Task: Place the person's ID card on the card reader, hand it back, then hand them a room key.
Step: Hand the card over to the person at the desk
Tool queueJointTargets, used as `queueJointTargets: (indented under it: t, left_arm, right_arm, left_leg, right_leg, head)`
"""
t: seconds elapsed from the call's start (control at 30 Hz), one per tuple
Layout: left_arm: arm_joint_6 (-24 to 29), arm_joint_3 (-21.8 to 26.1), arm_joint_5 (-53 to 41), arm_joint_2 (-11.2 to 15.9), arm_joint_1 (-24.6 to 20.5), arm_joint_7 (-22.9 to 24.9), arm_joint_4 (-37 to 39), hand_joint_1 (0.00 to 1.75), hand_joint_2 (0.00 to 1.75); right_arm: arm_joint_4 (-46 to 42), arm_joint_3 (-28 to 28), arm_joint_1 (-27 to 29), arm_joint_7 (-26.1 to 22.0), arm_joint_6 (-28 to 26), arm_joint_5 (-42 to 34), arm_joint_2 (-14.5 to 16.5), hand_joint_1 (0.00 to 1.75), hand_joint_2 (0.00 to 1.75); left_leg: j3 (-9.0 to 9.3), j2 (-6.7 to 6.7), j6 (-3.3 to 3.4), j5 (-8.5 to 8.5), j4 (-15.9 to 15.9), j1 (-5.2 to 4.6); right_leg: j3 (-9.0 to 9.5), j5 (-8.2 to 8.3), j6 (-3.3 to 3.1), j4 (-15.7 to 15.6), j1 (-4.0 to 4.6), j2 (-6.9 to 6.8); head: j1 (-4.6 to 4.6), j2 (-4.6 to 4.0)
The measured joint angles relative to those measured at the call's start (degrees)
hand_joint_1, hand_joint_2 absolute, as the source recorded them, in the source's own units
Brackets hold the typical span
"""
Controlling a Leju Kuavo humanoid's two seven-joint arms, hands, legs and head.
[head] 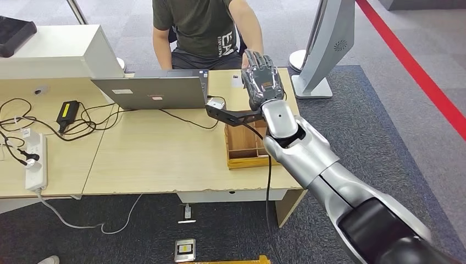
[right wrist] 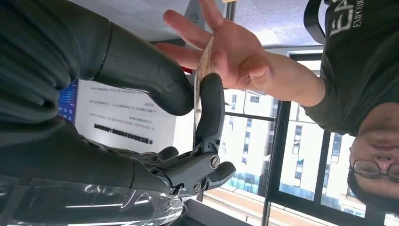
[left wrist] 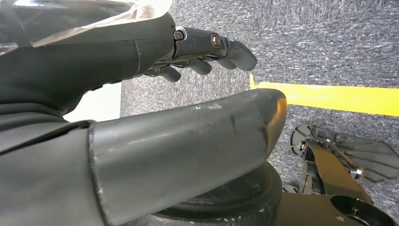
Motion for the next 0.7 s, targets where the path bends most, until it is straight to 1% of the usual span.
queueJointTargets:
  t: [0.23,0.37,0.63,0.67,0.7]
  left_arm:
    - [0.1,-0.1,0.1,0.0,0.0,-1.2,0.0,0.00,0.00]
    - [0.0,-0.1,0.1,0.0,0.0,-2.3,0.0,0.00,0.00]
    - [-0.1,-0.2,0.2,0.0,0.1,-2.4,0.0,0.00,0.00]
    - [-0.1,-0.2,0.2,0.0,0.1,-2.4,0.0,0.00,0.00]
    - [-0.1,-0.2,0.4,0.0,0.1,-2.4,0.0,0.00,0.00]
  right_arm:
    - [3.9,0.7,-1.4,0.1,-0.8,0.5,2.1,1.75,1.75]
    - [5.2,1.0,-1.6,0.1,-1.1,0.7,2.5,1.75,1.75]
    - [7.0,1.2,-1.8,0.1,-1.1,0.9,3.0,1.75,1.75]
    - [7.1,1.3,-1.8,0.1,-1.1,1.0,3.1,1.61,1.75]
    - [7.3,1.3,-1.8,0.2,-1.1,1.1,3.1,1.18,1.31]
  left_leg:
    - [0.01,0.01,0.00,0.00,0.0,0.04]
    - [0.01,0.01,0.00,0.00,0.0,0.05]
    - [0.01,0.01,0.00,0.00,0.0,0.05]
    - [0.01,0.01,0.00,0.00,0.0,0.05]
    - [0.01,0.01,0.00,0.00,0.0,0.05]
  right_leg:
    - [0.01,0.00,0.00,0.0,0.00,0.00]
    - [0.01,0.00,0.00,0.0,0.00,0.00]
    - [0.00,0.00,0.00,0.0,0.01,0.00]
    - [0.00,0.00,0.00,0.0,0.01,0.00]
    - [0.00,0.00,0.00,0.0,0.01,0.00]
  head:
    - [0.01,0.00]
    - [0.01,0.00]
    - [0.01,0.00]
    - [0.00,0.00]
    - [0.01,0.00]
